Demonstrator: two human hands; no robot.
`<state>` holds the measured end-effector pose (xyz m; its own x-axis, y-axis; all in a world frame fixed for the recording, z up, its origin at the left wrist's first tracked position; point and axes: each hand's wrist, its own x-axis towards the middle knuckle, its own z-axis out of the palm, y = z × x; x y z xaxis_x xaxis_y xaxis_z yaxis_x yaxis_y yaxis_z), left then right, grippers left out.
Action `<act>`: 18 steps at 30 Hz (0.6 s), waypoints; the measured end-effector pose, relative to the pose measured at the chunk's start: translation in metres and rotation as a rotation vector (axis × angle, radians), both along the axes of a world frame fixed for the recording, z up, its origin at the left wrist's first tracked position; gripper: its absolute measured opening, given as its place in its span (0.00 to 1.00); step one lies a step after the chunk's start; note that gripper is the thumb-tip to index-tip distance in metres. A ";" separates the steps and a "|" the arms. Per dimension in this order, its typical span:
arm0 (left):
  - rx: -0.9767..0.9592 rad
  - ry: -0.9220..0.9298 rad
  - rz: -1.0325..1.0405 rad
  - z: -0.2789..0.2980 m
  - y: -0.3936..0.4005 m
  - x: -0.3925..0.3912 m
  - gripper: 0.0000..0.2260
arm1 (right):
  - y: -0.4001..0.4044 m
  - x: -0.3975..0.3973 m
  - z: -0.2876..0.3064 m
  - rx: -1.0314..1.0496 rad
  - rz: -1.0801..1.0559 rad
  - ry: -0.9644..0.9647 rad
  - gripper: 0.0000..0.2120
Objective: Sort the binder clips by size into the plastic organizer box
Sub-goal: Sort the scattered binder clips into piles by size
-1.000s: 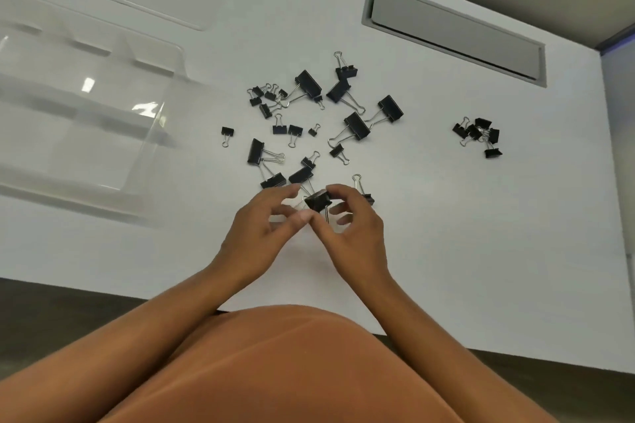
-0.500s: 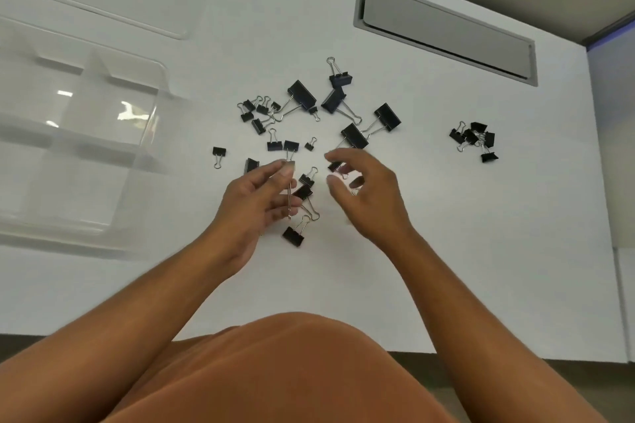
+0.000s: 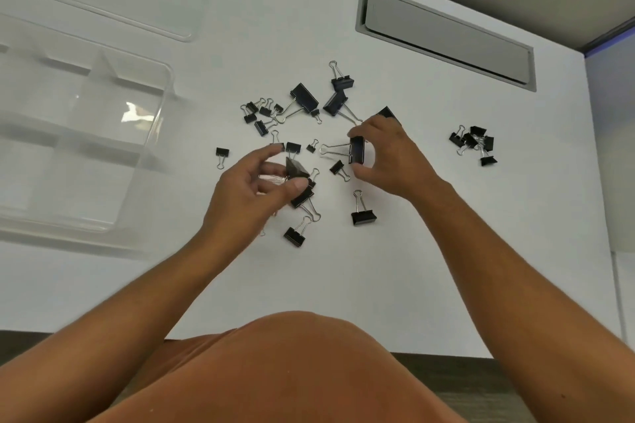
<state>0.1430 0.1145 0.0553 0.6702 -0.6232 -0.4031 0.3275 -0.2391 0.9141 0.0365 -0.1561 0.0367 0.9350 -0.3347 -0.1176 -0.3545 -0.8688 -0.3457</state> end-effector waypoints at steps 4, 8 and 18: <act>0.019 -0.354 -0.060 0.011 -0.014 -0.020 0.26 | 0.030 -0.033 0.024 0.467 -0.267 -0.133 0.21; 0.000 -0.474 -0.199 0.013 -0.039 -0.044 0.25 | 0.062 -0.077 0.035 1.037 -0.495 -0.316 0.18; 0.120 -0.324 -0.214 -0.010 -0.121 -0.129 0.25 | 0.063 -0.136 0.019 1.657 -0.819 -0.663 0.17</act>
<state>0.0138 -0.0060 0.0457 0.6345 -0.7238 -0.2710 -0.0417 -0.3823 0.9231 -0.1000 -0.0933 0.0553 0.6597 -0.5844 -0.4724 0.0707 0.6742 -0.7352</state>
